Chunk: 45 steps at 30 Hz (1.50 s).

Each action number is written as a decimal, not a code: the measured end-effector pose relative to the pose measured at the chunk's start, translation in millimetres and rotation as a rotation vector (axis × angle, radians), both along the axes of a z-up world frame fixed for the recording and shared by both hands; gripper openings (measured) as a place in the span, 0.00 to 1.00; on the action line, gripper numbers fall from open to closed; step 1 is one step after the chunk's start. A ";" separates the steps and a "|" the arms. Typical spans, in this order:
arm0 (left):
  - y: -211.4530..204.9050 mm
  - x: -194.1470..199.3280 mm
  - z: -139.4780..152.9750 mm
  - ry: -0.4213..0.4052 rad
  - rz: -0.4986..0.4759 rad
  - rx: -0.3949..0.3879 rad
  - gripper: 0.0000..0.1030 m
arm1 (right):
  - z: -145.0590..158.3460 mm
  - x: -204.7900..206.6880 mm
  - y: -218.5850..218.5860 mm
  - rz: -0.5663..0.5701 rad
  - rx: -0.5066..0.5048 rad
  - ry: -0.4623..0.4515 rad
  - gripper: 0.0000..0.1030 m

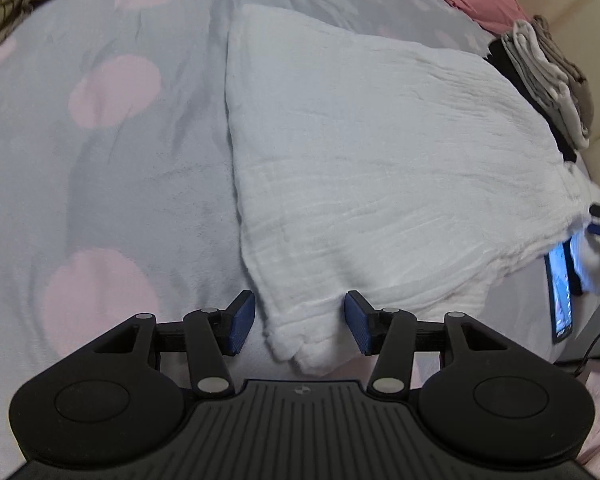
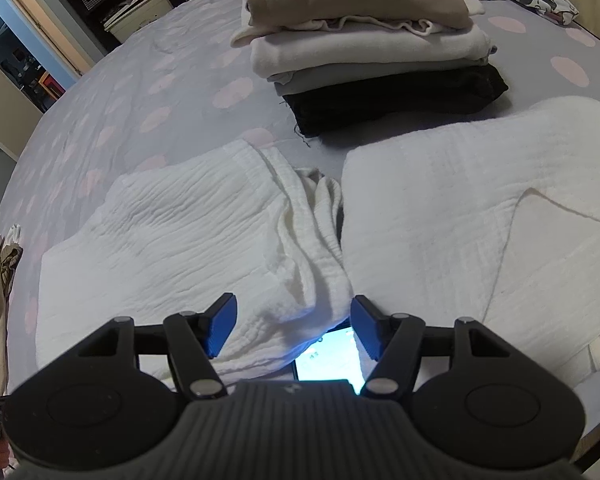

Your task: Fold clothes

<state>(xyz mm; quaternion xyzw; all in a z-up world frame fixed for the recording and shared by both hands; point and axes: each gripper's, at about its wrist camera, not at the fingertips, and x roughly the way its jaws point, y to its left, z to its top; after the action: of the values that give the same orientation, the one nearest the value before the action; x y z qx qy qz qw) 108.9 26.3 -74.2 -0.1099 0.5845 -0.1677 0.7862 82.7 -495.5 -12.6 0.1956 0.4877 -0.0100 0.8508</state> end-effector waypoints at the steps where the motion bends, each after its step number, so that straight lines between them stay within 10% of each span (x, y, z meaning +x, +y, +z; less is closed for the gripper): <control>1: -0.1 1.2 -0.4 0.003 0.010 -0.019 0.40 | -0.7 -0.3 -1.2 -0.001 -0.001 0.001 0.64; 10: -6.2 1.7 10.1 -0.056 -0.002 -0.027 0.09 | -3.1 -3.8 -7.3 -0.011 0.005 0.008 0.64; 18: 21.5 -3.9 52.1 -0.140 0.049 -0.099 0.07 | -1.4 -2.3 -4.9 -0.012 0.003 0.006 0.65; 45: 151.5 -81.6 60.3 -0.024 0.184 0.197 0.07 | 7.7 35.1 84.1 0.181 0.122 -0.018 0.65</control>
<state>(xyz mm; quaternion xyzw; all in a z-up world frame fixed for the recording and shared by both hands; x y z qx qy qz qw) 27.4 177.8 -13.9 -0.0832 0.5763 -0.0380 0.8121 117.8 -411.4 -4.9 0.2022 0.4952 0.0984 0.8391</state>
